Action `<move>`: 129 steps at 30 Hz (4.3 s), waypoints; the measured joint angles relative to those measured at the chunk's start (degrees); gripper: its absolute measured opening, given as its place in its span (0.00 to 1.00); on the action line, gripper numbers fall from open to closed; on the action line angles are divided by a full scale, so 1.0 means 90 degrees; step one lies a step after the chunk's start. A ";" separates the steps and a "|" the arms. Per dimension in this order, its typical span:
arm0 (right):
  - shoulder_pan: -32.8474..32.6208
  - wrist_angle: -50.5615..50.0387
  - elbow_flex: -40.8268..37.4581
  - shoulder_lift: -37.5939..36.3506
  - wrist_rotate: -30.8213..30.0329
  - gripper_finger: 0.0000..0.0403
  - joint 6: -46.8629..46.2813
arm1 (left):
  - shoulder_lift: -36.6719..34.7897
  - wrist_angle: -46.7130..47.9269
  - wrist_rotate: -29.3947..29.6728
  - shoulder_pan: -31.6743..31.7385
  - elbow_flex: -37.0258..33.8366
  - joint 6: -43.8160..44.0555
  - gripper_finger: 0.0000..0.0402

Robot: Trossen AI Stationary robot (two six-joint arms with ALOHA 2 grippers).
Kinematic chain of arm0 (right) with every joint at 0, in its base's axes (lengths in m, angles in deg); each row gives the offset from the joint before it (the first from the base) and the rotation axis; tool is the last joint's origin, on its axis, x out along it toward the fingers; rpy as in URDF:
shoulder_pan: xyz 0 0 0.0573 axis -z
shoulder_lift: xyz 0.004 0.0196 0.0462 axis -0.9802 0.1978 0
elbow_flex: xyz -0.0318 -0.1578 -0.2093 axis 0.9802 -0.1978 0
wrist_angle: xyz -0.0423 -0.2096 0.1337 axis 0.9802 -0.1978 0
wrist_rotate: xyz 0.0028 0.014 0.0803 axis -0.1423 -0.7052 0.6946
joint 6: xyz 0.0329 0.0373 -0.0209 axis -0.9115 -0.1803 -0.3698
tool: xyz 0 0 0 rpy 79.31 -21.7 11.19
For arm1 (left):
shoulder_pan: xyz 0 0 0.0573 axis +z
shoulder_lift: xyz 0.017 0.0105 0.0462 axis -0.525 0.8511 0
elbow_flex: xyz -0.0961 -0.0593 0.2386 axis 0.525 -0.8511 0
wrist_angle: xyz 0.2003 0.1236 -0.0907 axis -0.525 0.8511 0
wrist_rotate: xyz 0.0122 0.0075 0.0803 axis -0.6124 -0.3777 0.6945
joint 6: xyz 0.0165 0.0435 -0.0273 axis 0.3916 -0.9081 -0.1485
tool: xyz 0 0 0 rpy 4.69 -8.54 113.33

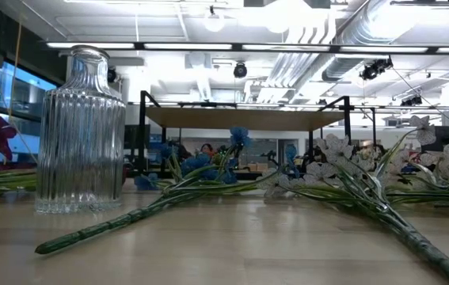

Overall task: Pick and place flowers into a vace then onto a shelf
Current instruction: Put the left white flowers into the right transparent vase

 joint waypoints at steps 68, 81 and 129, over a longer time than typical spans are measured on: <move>0.0001 0.1237 0.0002 0.1511 0.0664 0.00 0.2054 | 0.0027 0.0193 -0.0012 0.0000 -0.0002 -0.0006 0.62; -0.0041 0.0218 0.0002 0.1508 0.1179 0.00 0.1701 | 0.0027 0.0194 -0.0075 -0.0002 -0.0002 -0.0023 0.62; -0.0542 -0.0877 -0.0005 0.2375 0.1462 0.19 0.2277 | 0.0357 0.0184 -0.0226 0.0000 -0.0002 -0.0167 0.62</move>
